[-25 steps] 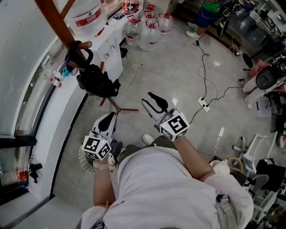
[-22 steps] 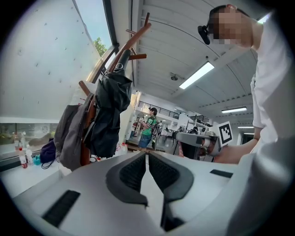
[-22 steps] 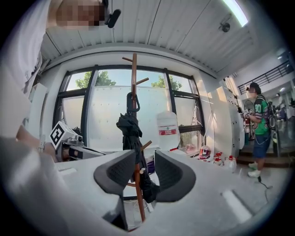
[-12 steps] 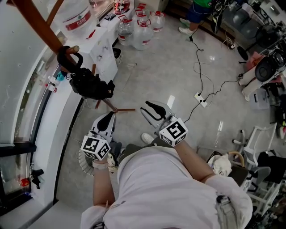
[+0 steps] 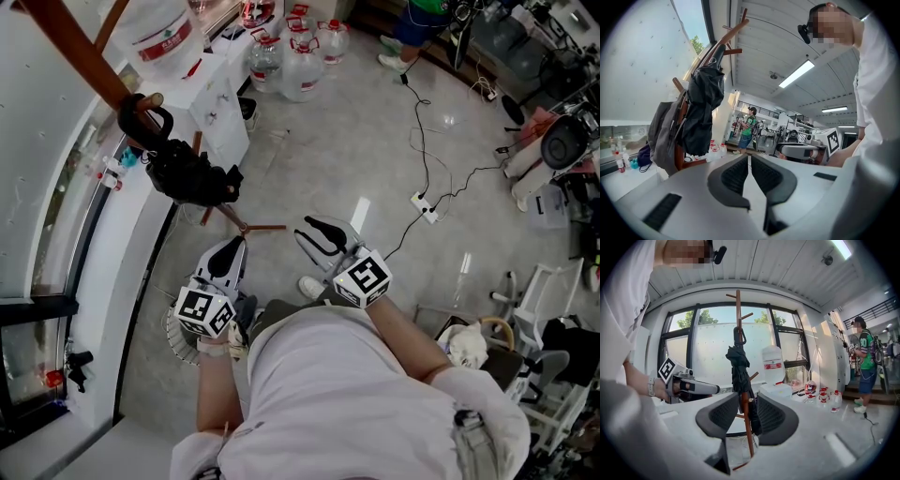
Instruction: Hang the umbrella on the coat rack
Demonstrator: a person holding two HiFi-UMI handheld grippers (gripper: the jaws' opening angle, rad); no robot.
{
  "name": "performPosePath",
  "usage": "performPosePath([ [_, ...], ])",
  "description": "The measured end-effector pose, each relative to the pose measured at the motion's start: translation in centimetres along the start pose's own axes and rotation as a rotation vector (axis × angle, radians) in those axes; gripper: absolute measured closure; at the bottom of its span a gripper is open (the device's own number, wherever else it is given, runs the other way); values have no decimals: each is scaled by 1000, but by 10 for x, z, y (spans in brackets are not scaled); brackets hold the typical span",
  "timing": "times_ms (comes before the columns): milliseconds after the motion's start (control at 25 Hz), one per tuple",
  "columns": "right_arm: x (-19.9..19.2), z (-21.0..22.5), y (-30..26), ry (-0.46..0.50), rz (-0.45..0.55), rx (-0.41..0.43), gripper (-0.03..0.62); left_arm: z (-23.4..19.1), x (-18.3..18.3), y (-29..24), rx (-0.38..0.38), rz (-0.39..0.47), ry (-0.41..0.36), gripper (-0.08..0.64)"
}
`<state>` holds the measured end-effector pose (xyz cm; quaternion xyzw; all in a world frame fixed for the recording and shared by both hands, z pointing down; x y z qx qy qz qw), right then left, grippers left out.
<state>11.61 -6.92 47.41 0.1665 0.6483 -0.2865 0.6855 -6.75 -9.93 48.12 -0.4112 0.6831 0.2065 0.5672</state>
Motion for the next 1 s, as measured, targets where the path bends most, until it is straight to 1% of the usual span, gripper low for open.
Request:
performPosePath([
  [200,1,-1,0,-18,10,8,463,2,0,4,9,8,-1,557],
  [720,1,-9,-9,-17,-2,54,463,2,-6,22,54,19,6,557],
  [1000,3,-15,-14,-22,-7,65,464,2,-5,32,73,22,10,557],
])
Point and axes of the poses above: the fingertips, and each gripper's own axes: y backward along the fingers, z to its right, x out of its top, the point moved 5 cm from there along y, backward along the fingers
